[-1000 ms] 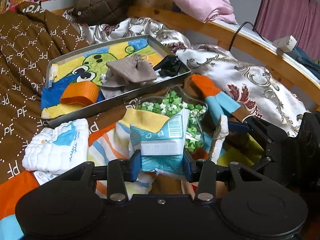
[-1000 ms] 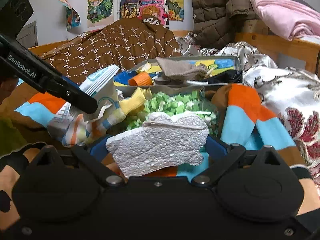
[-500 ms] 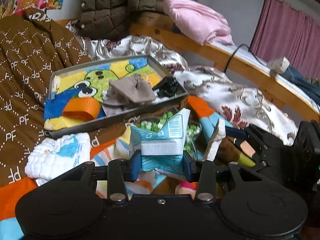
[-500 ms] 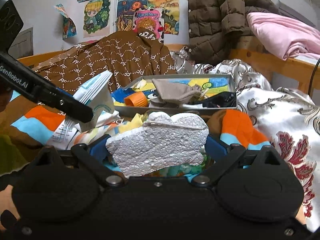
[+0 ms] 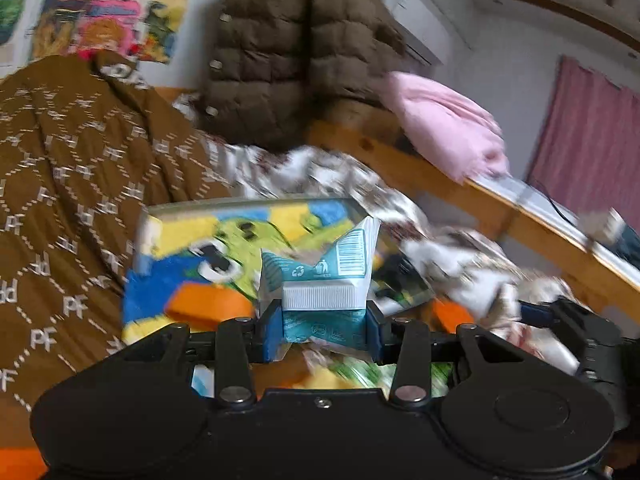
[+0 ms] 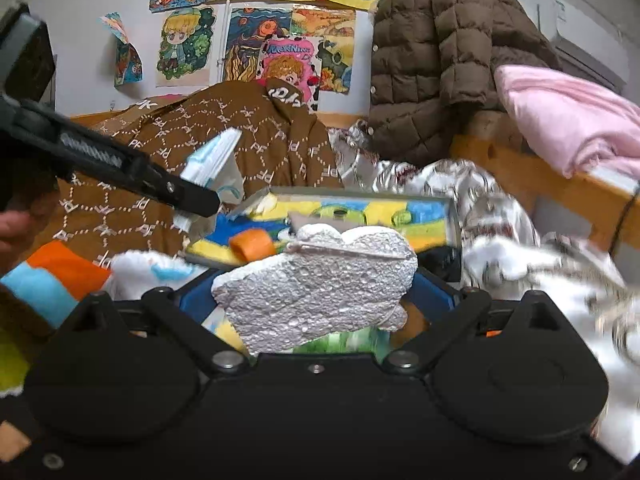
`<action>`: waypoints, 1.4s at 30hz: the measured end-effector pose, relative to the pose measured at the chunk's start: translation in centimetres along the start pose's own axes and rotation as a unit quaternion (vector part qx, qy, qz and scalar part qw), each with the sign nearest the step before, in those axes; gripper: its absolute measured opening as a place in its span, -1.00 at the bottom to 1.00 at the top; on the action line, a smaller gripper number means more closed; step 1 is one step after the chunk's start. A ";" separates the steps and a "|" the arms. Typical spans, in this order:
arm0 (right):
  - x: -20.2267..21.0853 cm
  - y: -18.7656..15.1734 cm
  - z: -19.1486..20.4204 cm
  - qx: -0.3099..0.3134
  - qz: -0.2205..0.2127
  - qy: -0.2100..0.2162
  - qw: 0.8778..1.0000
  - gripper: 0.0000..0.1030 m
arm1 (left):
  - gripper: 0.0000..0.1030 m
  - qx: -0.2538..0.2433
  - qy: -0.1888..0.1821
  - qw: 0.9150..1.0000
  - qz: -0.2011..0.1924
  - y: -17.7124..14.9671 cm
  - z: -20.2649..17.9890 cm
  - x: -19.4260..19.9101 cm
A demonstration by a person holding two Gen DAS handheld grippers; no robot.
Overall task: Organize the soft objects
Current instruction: 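Lift the packet and foam sheet and carry both toward the frog tray, then lower the blue-white packet into the tray with the left gripper while the right gripper lowers the foam sheet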
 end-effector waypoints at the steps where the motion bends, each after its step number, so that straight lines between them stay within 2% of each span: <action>1: -0.5 0.8 0.1 0.005 -0.001 0.001 1.000 0.88 | -0.16 0.006 0.006 1.000 -0.007 0.4 0.6 -0.2; 5: -2.6 3.9 0.8 0.035 -0.006 0.005 0.999 0.89 | -0.16 0.019 0.038 0.999 -0.027 1.8 3.6 -1.7; 9: -5.8 6.1 1.3 0.040 0.017 0.012 0.999 0.89 | -0.16 0.054 0.058 0.996 -0.034 2.3 6.5 -3.8; 13: -9.8 7.6 1.6 0.046 0.049 0.008 0.998 0.89 | -0.16 0.072 0.062 0.995 -0.032 2.3 7.9 -5.9; 19: -15.5 7.7 0.2 0.036 0.128 -0.015 0.991 0.89 | -0.16 0.090 0.082 0.992 -0.022 2.3 9.1 -8.9; 23: -18.4 7.4 -0.4 0.039 0.177 -0.024 0.983 0.89 | -0.16 0.079 0.123 0.989 -0.011 2.8 9.6 -10.5; 26: -20.1 6.8 -0.6 0.048 0.199 -0.034 0.978 0.89 | -0.16 0.074 0.139 0.987 0.002 2.9 10.2 -11.3; 31: -21.3 6.1 0.2 0.081 0.205 -0.037 0.975 0.89 | -0.16 0.062 0.148 0.987 0.022 2.2 10.6 -12.1; 42: -22.2 6.3 1.5 0.099 0.201 -0.034 0.974 0.89 | -0.15 0.059 0.145 0.987 0.028 2.0 10.7 -12.3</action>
Point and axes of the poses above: each gripper's, at about its wrist camera, not at the fingertips, and x roughly against the way its jaws point, z to its left, y to its top, the point moved 4 cm from there along -x, roughly the way its jaws point, and after that the axes turned 10 degrees about -y, right-handed, at the moved point
